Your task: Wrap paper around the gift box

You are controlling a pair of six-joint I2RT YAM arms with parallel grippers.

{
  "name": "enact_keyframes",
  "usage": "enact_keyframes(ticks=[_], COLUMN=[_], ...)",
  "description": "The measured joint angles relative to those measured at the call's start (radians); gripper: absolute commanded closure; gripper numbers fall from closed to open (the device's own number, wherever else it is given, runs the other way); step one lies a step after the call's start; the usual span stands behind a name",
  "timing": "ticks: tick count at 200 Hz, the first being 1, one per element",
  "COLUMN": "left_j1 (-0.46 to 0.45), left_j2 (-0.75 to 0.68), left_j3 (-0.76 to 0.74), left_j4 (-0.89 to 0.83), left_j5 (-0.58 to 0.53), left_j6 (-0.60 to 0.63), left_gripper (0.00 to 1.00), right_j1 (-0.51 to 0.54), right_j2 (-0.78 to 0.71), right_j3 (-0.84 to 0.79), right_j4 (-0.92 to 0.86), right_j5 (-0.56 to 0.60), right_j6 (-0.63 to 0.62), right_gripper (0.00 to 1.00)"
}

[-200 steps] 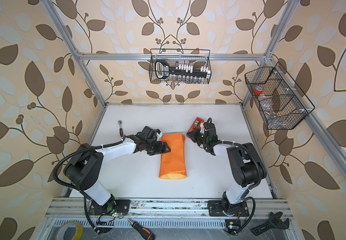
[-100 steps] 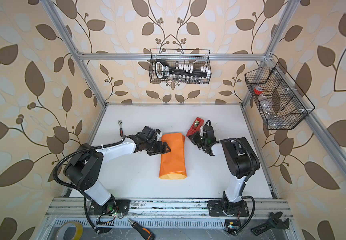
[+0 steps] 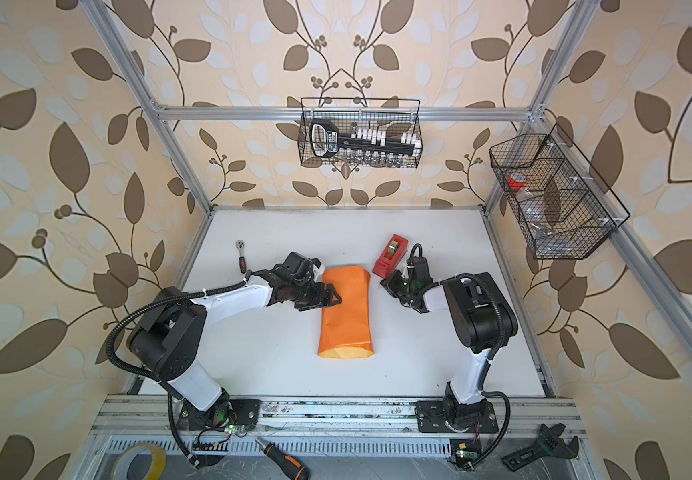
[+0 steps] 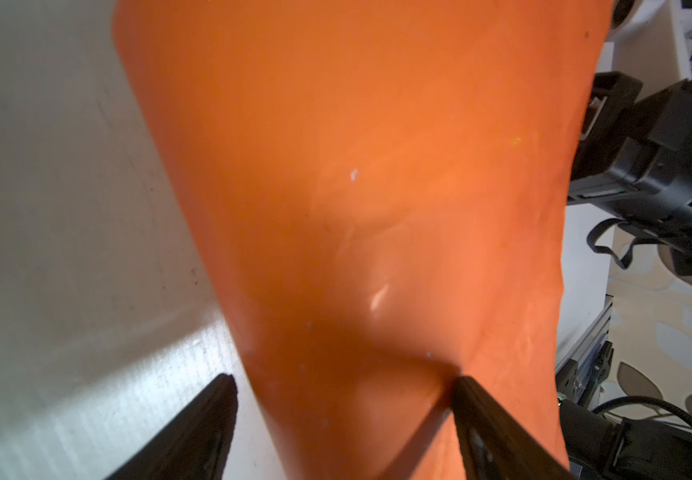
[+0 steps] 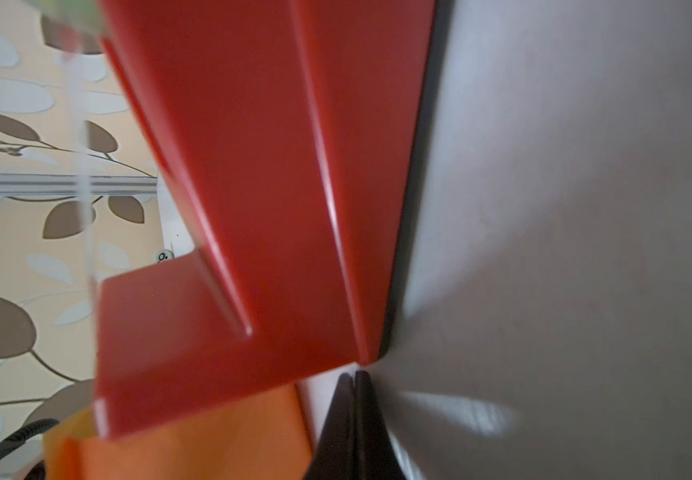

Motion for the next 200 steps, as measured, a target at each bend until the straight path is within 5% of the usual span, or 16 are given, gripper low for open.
enact_keyframes(ticks=[51, 112, 154, 200], left_j1=[0.0, 0.0, 0.0, 0.0], left_j2=[0.0, 0.0, 0.001, 0.001], left_j3=[0.0, 0.0, 0.0, 0.0], left_j4=[0.0, 0.0, 0.0, 0.001], left_j5=[0.0, 0.0, 0.0, 0.0], left_j6=[0.0, 0.001, 0.002, 0.002], left_gripper=[0.17, 0.18, 0.18, 0.17], right_j1=[-0.014, 0.033, 0.327, 0.579], right_j2=[-0.088, -0.533, -0.705, -0.637], right_j3=[-0.021, -0.253, -0.301, -0.301], right_j4=[-0.095, -0.073, -0.047, 0.053], right_j5=[-0.026, -0.018, 0.275, 0.67], right_j6=[-0.072, -0.045, 0.052, 0.076], right_gripper=[1.0, 1.0, 1.0, 1.0])
